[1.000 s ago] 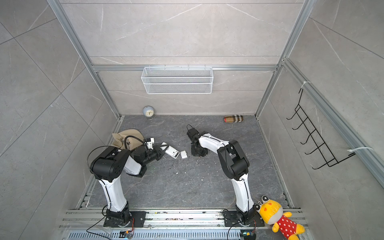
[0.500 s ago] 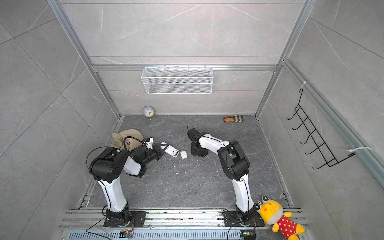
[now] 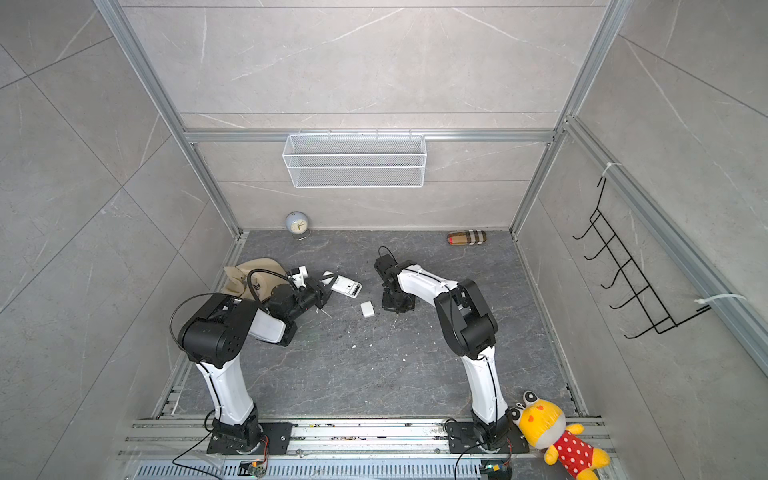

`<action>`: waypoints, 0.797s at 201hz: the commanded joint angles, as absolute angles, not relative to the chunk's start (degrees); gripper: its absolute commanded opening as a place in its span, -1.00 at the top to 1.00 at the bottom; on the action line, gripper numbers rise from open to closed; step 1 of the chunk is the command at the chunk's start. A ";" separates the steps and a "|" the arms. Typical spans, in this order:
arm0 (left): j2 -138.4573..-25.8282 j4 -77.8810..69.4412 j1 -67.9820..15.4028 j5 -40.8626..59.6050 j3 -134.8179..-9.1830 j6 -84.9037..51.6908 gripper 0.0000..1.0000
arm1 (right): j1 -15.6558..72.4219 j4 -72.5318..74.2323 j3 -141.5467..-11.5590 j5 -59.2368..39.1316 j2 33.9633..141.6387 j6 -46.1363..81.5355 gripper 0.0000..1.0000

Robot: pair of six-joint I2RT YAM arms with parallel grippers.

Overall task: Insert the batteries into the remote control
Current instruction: 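Carry the battery to the remote while the left gripper turns the remote toward it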

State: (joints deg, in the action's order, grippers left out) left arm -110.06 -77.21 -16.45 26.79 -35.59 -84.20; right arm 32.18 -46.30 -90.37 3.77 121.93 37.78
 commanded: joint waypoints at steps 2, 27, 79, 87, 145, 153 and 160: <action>-109.61 -81.01 -17.33 25.28 -37.07 -84.55 1.00 | 32.35 -50.69 -88.26 1.85 118.54 39.63 0.81; -110.62 -81.10 -18.42 25.25 -38.06 -83.48 1.00 | 32.32 -49.80 -86.69 -0.21 114.18 41.19 0.81; -112.51 -80.97 -19.25 25.25 -38.93 -81.78 1.00 | 32.32 -48.86 -87.05 -4.56 108.74 43.39 0.81; -113.14 -81.02 -19.40 25.49 -39.23 -81.47 1.00 | 32.35 -48.85 -87.53 -5.49 108.10 43.42 0.80; -117.56 -80.98 -23.15 27.00 -44.12 -79.53 1.00 | 32.67 -47.78 -89.47 -10.40 106.01 44.86 0.79; -118.21 -81.01 -23.95 26.70 -44.87 -79.38 1.00 | 32.78 -47.29 -89.24 -10.71 106.08 45.19 0.79; -118.81 -80.96 -24.52 26.42 -45.53 -79.35 1.00 | 32.79 -46.91 -89.17 -11.27 106.09 45.50 0.79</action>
